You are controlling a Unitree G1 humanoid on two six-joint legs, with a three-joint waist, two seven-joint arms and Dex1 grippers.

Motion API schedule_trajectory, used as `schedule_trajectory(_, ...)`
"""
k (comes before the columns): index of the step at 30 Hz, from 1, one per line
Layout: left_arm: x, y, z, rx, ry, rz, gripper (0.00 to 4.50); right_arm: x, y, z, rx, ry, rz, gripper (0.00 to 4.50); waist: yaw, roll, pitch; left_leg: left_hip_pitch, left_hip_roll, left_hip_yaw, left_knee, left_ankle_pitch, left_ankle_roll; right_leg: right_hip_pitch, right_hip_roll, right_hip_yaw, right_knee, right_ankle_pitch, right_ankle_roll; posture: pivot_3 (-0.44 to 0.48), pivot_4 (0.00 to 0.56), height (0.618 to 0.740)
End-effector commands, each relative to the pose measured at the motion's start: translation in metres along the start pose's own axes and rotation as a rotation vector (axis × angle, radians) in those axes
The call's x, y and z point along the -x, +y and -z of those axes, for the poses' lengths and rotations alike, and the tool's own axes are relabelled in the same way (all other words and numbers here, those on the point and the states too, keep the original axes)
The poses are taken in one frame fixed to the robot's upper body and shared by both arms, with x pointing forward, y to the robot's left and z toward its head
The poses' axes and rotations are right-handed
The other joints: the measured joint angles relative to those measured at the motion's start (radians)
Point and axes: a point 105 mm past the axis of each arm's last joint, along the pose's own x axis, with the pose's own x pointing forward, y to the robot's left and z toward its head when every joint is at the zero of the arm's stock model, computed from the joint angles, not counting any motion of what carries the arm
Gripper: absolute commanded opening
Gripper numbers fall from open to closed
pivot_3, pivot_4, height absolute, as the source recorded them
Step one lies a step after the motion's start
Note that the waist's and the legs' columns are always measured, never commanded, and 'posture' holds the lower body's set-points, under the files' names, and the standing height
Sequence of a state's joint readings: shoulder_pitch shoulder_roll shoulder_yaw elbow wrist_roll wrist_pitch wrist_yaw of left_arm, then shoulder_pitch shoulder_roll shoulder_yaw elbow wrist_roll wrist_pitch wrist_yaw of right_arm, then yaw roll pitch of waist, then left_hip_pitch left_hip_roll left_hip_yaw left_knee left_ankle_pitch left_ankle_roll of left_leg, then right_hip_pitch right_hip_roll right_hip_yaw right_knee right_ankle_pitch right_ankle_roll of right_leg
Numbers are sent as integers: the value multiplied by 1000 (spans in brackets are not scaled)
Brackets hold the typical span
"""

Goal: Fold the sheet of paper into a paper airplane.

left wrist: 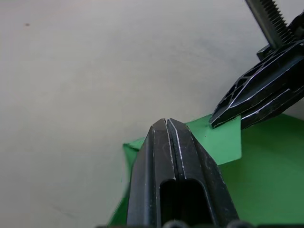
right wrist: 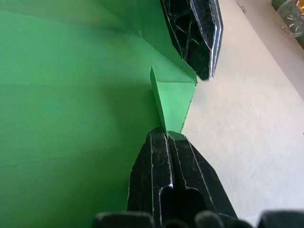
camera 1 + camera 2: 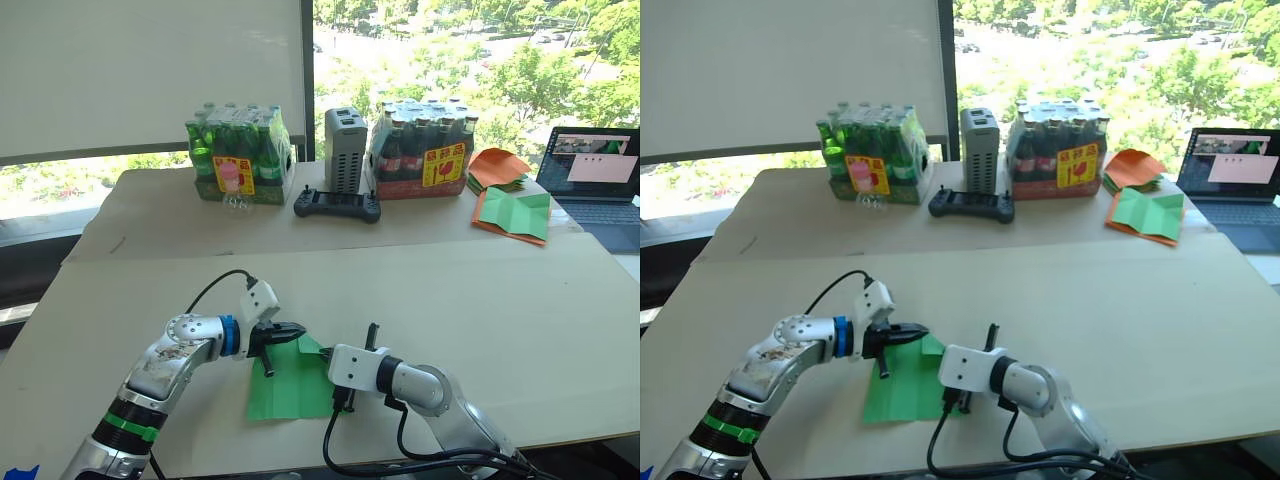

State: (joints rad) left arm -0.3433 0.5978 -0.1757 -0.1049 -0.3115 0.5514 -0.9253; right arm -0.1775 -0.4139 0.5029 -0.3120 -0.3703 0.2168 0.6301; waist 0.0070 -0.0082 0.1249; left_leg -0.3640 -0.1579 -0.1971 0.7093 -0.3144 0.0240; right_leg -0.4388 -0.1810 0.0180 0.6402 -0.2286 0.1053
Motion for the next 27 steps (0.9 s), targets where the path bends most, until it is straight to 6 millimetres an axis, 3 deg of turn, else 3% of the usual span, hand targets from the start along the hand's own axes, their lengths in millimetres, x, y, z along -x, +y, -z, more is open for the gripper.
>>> schedule_trajectory(1, 2, 3, -2, -47, 0, -5, 0, 0, 6, 10, -25, 48, -18, 36, 1, 0, 0, 0, 0, 0, 0, 0, 0, 0, 0, 0, 0, 0, 0, 0, 150, 728)
schedule_trajectory(17, -13, 1, 0, -51, -4, 16, 0, 2, 5, 10, -21, 58, -15, 36, 3, 0, 0, 0, 0, 0, 0, 0, 0, 0, 0, 0, 0, 0, 0, 0, 150, 728)
schedule_trajectory(21, -19, 3, 13, -86, 61, 21, 0, 2, 6, 10, -21, 59, -14, 36, 5, 0, 0, 0, 0, 0, 0, 0, 0, 0, 0, 0, 0, 0, 0, 0, 150, 728)
schedule_trajectory(27, -26, 4, 15, -66, 56, 32, 0, 1, 6, 9, -10, 56, -16, 36, 5, 0, 0, 1, 0, 0, 0, 0, 0, 1, 0, 0, 0, 0, 0, 0, 150, 728)
